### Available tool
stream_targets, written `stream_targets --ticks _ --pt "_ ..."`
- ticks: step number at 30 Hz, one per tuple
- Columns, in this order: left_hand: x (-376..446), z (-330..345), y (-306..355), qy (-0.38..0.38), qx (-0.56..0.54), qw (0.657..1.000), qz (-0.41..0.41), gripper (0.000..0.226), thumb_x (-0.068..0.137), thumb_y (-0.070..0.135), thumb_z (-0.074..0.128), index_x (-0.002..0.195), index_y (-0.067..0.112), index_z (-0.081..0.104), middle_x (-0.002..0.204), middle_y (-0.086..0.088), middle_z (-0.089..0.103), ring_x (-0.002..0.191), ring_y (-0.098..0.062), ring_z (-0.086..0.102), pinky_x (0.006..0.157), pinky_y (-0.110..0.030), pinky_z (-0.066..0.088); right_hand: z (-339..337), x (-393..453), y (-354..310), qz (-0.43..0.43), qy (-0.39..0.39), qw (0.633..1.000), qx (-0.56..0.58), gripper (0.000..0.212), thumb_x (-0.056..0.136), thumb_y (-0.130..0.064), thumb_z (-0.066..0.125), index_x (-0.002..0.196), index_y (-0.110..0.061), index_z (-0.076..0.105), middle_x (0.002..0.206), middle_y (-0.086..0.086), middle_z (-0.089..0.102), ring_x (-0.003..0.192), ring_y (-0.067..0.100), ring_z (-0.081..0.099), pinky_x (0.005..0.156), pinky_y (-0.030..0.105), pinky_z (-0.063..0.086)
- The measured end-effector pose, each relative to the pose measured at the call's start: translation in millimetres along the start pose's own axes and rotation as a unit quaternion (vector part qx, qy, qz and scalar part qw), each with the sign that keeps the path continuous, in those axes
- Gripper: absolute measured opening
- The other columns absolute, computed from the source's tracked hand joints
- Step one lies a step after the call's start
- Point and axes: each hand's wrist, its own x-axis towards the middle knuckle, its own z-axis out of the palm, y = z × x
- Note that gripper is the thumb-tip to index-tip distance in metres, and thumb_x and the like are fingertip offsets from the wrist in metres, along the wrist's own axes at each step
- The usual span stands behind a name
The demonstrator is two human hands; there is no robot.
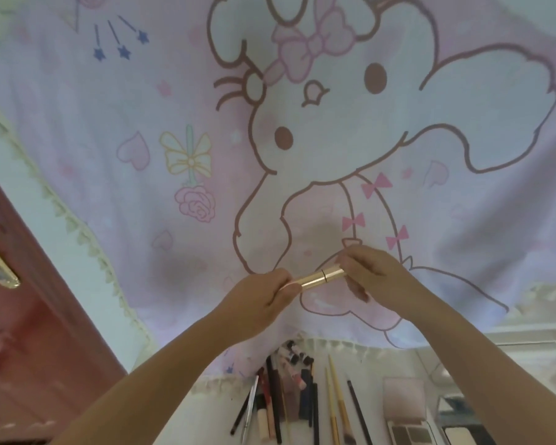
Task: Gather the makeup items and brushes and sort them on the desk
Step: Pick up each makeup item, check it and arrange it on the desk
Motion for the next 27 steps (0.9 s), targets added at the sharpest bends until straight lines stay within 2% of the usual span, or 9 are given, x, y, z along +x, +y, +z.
stream_targets --ticks 4,9,12,14,16,18,21,24,27 --pt "2 -5 -1 0.018 0.017 1.0 -0.012 0.022 0.097 0.036 0.031 0.086 0.02 0.041 0.062 0.011 0.04 0.052 -0.003 0.037 0.051 -0.016 0.031 -6 1 -5 -0.015 -0.033 0.992 0.123 0.026 0.09 0.002 0.046 0.086 -0.022 0.057 0.078 -0.002 0.058 0.064 0.001 0.06 0.061 0.017 0.052" --pt "-2 -1 -1 0.009 0.066 0.998 -0.004 0.021 0.097 0.037 0.03 0.093 0.019 0.04 0.063 0.011 0.038 0.052 -0.003 0.036 0.05 -0.016 0.031 -4 4 -3 0.048 -0.072 0.996 -0.009 0.029 0.095 -0.025 0.038 0.074 -0.008 0.049 0.033 -0.008 0.045 0.031 0.003 0.034 0.042 0.014 0.031" --pt "-7 3 0 -0.003 0.018 1.0 -0.004 0.02 0.097 0.034 0.031 0.087 0.019 0.04 0.063 0.011 0.038 0.051 -0.002 0.035 0.052 -0.016 0.036 0 -3 5 -0.056 -0.044 0.995 0.068 0.021 0.091 -0.008 0.047 0.081 -0.023 0.057 0.056 -0.004 0.055 0.045 0.002 0.048 0.058 0.014 0.042" --pt "-8 4 0 -0.001 -0.022 1.0 -0.009 0.021 0.097 0.033 0.031 0.08 0.024 0.039 0.063 0.01 0.038 0.052 -0.002 0.034 0.055 -0.014 0.038 -1 -8 14 -0.091 -0.079 0.981 0.153 0.032 0.083 -0.012 0.053 0.081 -0.043 0.063 0.077 0.001 0.059 0.064 0.003 0.059 0.065 0.017 0.05" --pt "-10 4 0 -0.014 -0.002 1.0 -0.011 0.02 0.097 0.034 0.031 0.082 0.022 0.039 0.063 0.011 0.037 0.051 -0.002 0.034 0.054 -0.012 0.039 -1 -8 17 -0.066 -0.129 0.961 0.237 0.025 0.081 -0.021 0.061 0.092 -0.043 0.064 0.087 -0.002 0.064 0.075 0.009 0.064 0.066 0.022 0.054" --pt "-11 5 0 -0.035 0.042 0.998 -0.006 0.019 0.097 0.035 0.031 0.089 0.02 0.039 0.063 0.012 0.037 0.05 -0.002 0.033 0.051 -0.013 0.037 0 -8 18 -0.003 -0.099 0.972 0.211 0.012 0.087 -0.031 0.053 0.096 -0.032 0.061 0.069 -0.004 0.066 0.057 0.01 0.061 0.053 0.02 0.049" --pt "-12 5 1 -0.044 0.065 0.997 0.001 0.018 0.097 0.037 0.03 0.091 0.021 0.038 0.063 0.012 0.037 0.052 -0.001 0.034 0.05 -0.014 0.032 -1 -8 13 0.015 -0.098 0.994 0.041 0.029 0.095 -0.02 0.039 0.067 -0.017 0.05 0.035 -0.008 0.043 0.031 0.002 0.035 0.037 0.01 0.029" --pt "-12 6 2 -0.041 0.026 0.999 -0.007 0.019 0.097 0.035 0.031 0.089 0.02 0.04 0.063 0.011 0.038 0.052 -0.002 0.034 0.051 -0.014 0.035 -1 -16 13 -0.045 -0.063 0.995 0.059 0.027 0.087 0.003 0.053 0.076 -0.022 0.054 0.06 -0.01 0.053 0.048 -0.003 0.05 0.051 0.008 0.042" --pt "-13 9 3 -0.041 0.01 0.999 -0.007 0.019 0.097 0.034 0.032 0.089 0.02 0.041 0.062 0.011 0.039 0.051 -0.002 0.035 0.052 -0.015 0.036 -3 -21 22 -0.061 -0.095 0.987 0.111 0.032 0.073 -0.012 0.066 0.093 -0.035 0.055 0.095 -0.013 0.057 0.086 -0.002 0.059 0.07 0.017 0.052"
